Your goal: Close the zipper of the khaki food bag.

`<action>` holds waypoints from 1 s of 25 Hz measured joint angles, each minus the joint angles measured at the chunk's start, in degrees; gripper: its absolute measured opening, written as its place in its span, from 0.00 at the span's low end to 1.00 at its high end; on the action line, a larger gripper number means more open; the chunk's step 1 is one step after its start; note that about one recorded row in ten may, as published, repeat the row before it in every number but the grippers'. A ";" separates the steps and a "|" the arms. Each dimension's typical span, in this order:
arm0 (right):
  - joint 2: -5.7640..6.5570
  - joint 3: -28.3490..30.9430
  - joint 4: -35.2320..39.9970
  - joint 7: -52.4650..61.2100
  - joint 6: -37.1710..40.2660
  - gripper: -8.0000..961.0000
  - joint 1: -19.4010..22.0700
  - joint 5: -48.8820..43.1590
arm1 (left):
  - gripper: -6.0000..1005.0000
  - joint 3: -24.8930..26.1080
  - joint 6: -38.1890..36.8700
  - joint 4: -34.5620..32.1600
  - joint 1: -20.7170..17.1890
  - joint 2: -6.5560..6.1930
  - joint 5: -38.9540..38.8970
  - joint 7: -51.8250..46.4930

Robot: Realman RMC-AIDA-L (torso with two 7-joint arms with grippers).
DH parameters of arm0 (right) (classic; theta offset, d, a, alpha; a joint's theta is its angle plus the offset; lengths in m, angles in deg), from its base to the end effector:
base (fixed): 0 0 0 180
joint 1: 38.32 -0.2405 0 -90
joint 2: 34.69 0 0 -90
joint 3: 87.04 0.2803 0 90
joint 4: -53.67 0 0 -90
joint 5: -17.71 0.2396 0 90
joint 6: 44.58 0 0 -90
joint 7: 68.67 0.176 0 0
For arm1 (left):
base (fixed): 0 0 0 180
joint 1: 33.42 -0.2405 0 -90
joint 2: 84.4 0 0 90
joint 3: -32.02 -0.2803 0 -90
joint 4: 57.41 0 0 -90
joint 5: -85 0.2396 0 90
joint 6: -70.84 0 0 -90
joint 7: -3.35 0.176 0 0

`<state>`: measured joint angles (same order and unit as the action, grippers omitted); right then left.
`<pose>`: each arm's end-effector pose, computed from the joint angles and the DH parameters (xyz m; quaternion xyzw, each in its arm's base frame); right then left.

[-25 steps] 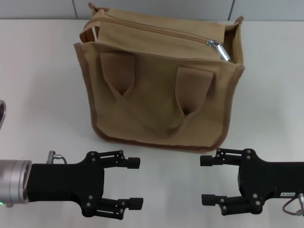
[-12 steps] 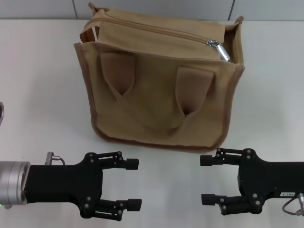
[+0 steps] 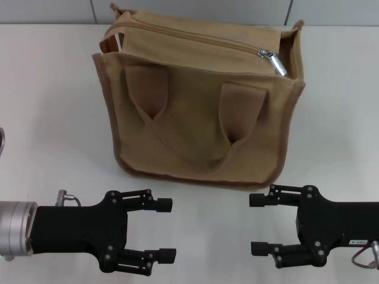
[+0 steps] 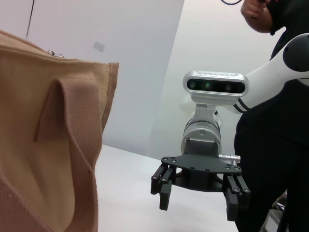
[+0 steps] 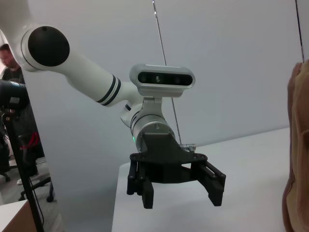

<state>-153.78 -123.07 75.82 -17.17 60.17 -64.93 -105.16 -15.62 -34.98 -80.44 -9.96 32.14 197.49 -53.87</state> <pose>0.2978 0.2705 -0.0825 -0.9471 0.0902 0.3079 0.0022 -0.3059 0.2600 -0.0690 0.9423 0.1271 0.3089 0.0208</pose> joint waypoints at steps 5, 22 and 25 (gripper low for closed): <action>0.00 0.00 -0.01 0.00 -0.08 0.80 0.08 0.04 | 0.83 -0.08 0.00 0.00 0.00 0.00 0.00 0.00; 0.00 0.00 -0.01 0.01 -0.09 0.80 0.07 0.10 | 0.83 -0.08 -0.09 -0.03 0.00 0.00 0.00 -0.10; 0.00 0.00 -0.01 0.04 -0.08 0.80 0.05 0.10 | 0.83 -0.08 -0.09 -0.02 0.00 0.00 0.00 -0.14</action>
<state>-153.78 -123.07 75.81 -17.14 60.08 -64.88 -105.06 -15.70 -35.06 -80.46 -9.96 32.14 197.50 -54.01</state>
